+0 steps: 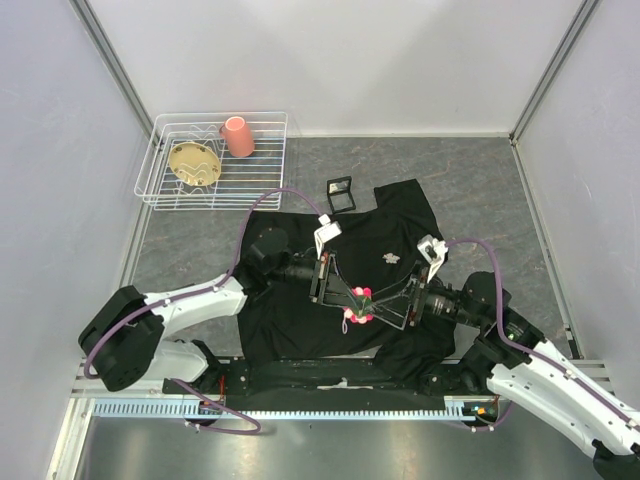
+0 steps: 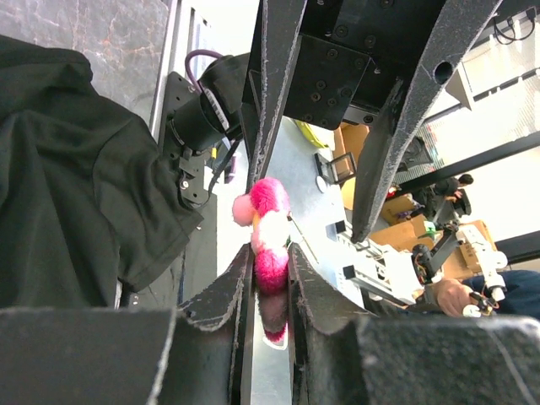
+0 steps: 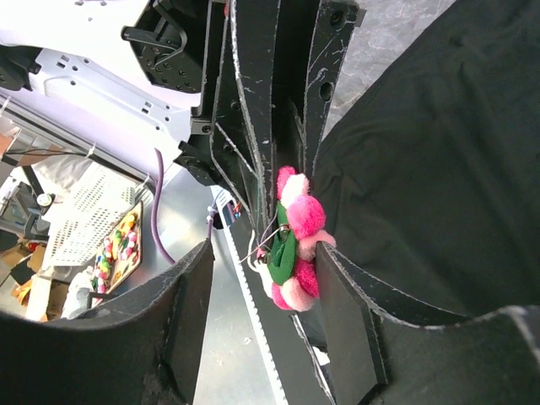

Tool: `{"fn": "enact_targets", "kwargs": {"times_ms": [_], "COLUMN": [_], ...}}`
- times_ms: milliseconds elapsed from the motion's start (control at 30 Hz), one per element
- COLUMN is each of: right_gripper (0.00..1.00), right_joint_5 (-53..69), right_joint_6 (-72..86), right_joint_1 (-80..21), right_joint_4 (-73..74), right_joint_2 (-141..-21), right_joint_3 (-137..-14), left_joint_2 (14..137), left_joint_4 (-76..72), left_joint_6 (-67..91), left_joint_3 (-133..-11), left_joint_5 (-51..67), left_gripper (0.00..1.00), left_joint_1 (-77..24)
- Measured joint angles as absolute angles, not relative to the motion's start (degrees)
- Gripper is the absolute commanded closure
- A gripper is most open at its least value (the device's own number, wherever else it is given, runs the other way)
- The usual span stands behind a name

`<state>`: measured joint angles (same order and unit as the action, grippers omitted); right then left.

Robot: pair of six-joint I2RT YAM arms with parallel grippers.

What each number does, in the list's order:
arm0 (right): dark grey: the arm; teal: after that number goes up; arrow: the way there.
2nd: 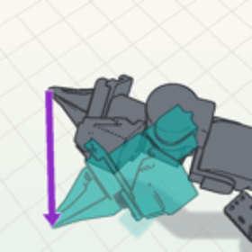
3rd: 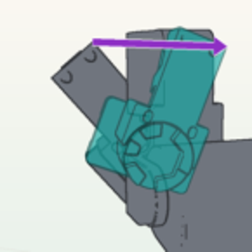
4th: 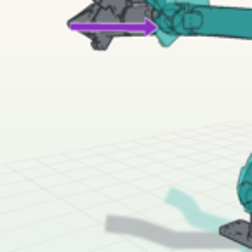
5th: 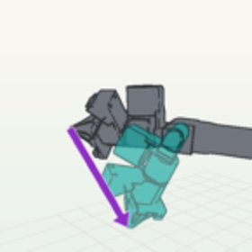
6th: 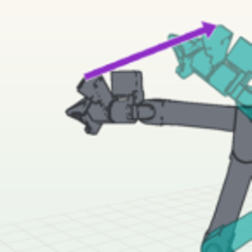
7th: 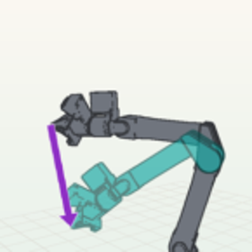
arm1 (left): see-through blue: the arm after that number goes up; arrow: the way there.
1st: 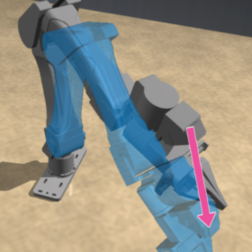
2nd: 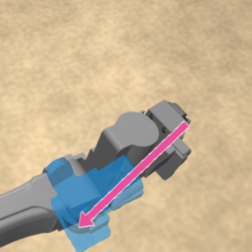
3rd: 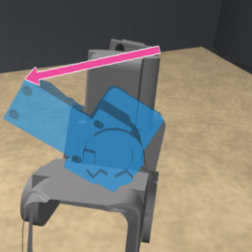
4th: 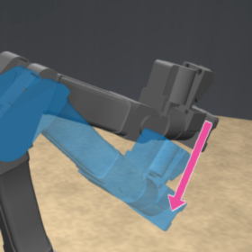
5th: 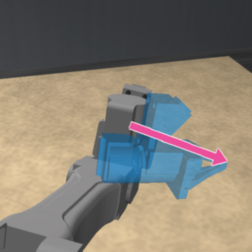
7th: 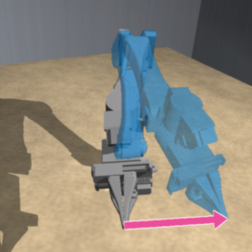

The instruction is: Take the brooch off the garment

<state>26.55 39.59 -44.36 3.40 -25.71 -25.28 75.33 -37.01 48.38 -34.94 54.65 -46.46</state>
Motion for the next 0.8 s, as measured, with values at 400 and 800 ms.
{"fn": "enact_targets", "kwargs": {"times_ms": [400,800], "right_gripper": [0.51,0.57], "right_joint_5": [26.72,26.96], "right_joint_6": [39.13,37.65], "right_joint_1": [-44.23,-44.21], "right_joint_4": [3.42,2.09], "right_joint_2": [-30.85,-31.90], "right_joint_3": [-25.12,-24.62], "left_joint_2": [76.25,76.62], "left_joint_4": [-33.50,-31.92], "left_joint_6": [48.88,49.04], "left_joint_3": [-35.07,-35.94], "left_joint_5": [55.16,55.16], "left_gripper": [0.98,0.98], "left_joint_1": [-46.24,-46.17]}}
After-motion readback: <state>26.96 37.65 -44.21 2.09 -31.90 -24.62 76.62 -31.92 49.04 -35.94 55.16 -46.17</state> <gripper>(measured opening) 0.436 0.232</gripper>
